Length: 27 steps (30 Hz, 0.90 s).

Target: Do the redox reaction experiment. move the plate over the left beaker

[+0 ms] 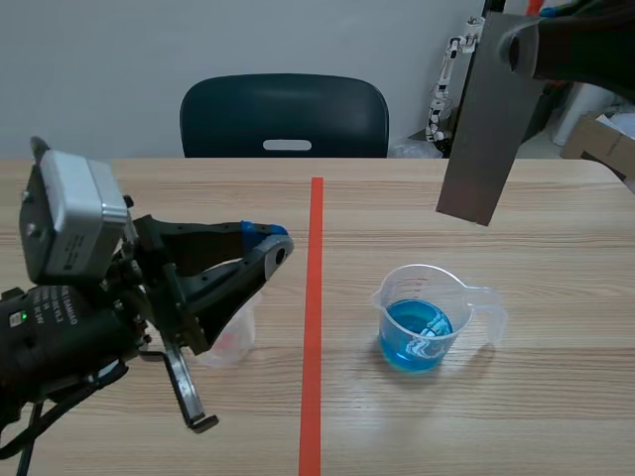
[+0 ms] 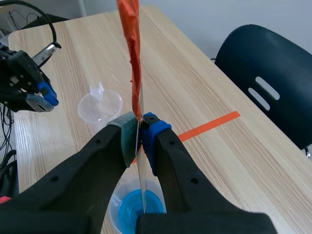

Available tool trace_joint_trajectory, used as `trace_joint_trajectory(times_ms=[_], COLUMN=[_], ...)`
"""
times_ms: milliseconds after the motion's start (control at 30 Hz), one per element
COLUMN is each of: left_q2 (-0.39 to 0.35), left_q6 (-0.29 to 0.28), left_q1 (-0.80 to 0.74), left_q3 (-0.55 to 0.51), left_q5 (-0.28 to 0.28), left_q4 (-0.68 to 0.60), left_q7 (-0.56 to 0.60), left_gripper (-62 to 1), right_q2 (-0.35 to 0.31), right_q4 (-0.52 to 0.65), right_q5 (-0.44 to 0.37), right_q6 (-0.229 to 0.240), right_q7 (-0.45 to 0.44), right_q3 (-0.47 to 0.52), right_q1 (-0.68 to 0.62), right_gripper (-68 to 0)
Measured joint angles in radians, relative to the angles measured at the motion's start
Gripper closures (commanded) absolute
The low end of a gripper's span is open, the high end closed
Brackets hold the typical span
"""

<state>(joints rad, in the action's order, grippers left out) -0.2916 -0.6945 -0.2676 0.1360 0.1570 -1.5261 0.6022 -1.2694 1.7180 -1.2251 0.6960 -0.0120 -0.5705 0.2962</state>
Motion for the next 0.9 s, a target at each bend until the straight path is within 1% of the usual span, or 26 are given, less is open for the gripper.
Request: trace_joint_trajectory(times_ms=[100, 133, 200, 233, 267, 367, 533, 633, 733, 767, 800, 833, 900], left_q2=[-0.019, -0.026, -0.039, -0.045, -0.049, -0.058, -0.063, -0.063, -0.060, -0.057, -0.051, -0.041, -0.021], left_q6=[0.000, 0.000, 0.000, 0.000, 0.000, 0.000, 0.001, 0.016, 0.111, 0.149, 0.172, 0.190, 0.199], left_q1=[-0.072, -0.097, -0.148, -0.175, -0.201, -0.283, -0.414, -0.494, -0.572, -0.594, -0.613, -0.628, -0.653], left_q3=[-0.045, -0.060, -0.092, -0.109, -0.129, -0.183, -0.256, -0.280, -0.287, -0.287, -0.287, -0.287, -0.287], left_q5=[0.000, 0.000, 0.000, 0.000, 0.000, 0.001, 0.000, 0.000, 0.001, 0.000, 0.000, -0.001, 0.000], left_q4=[0.000, 0.000, 0.000, 0.000, 0.000, 0.000, 0.000, 0.000, 0.001, 0.003, 0.008, 0.016, 0.039], left_q7=[0.045, 0.062, 0.098, 0.118, 0.140, 0.201, 0.248, 0.274, 0.317, 0.344, 0.372, 0.391, 0.405], left_gripper=[-4.0, -4.1, -4.1, -4.0, -4.0, -4.0, -4.0, -4.0, -4.0, -4.0, -4.0, -4.0, -4.0], right_q2=[0.070, 0.098, 0.156, 0.184, 0.212, 0.291, 0.424, 0.510, 0.600, 0.628, 0.656, 0.683, 0.738], right_q4=[0.000, 0.000, 0.000, 0.000, 0.000, 0.000, 0.000, 0.000, 0.000, 0.000, 0.000, 0.000, 0.000], right_q5=[0.046, 0.073, 0.105, 0.121, 0.129, 0.129, 0.129, 0.130, 0.139, 0.150, 0.164, 0.176, 0.219], right_q6=[-0.001, -0.009, -0.050, -0.064, -0.068, -0.061, -0.103, -0.103, -0.106, -0.106, -0.106, -0.107, -0.117], right_q7=[0.040, 0.051, 0.079, 0.090, 0.112, 0.197, 0.312, 0.387, 0.465, 0.482, 0.492, 0.503, 0.544], right_q3=[0.000, 0.000, 0.000, 0.000, 0.000, 0.000, 0.000, 0.000, 0.000, 0.000, 0.000, 0.000, 0.000], right_q1=[0.000, 0.000, 0.000, 0.000, 0.003, 0.027, 0.099, 0.125, 0.136, 0.138, 0.139, 0.139, 0.139], right_gripper=[-0.6, -0.6, -0.6, -0.6, -0.6, -0.6, -0.6, -0.6, -0.6, -0.6, -0.6, -0.6, -0.6])
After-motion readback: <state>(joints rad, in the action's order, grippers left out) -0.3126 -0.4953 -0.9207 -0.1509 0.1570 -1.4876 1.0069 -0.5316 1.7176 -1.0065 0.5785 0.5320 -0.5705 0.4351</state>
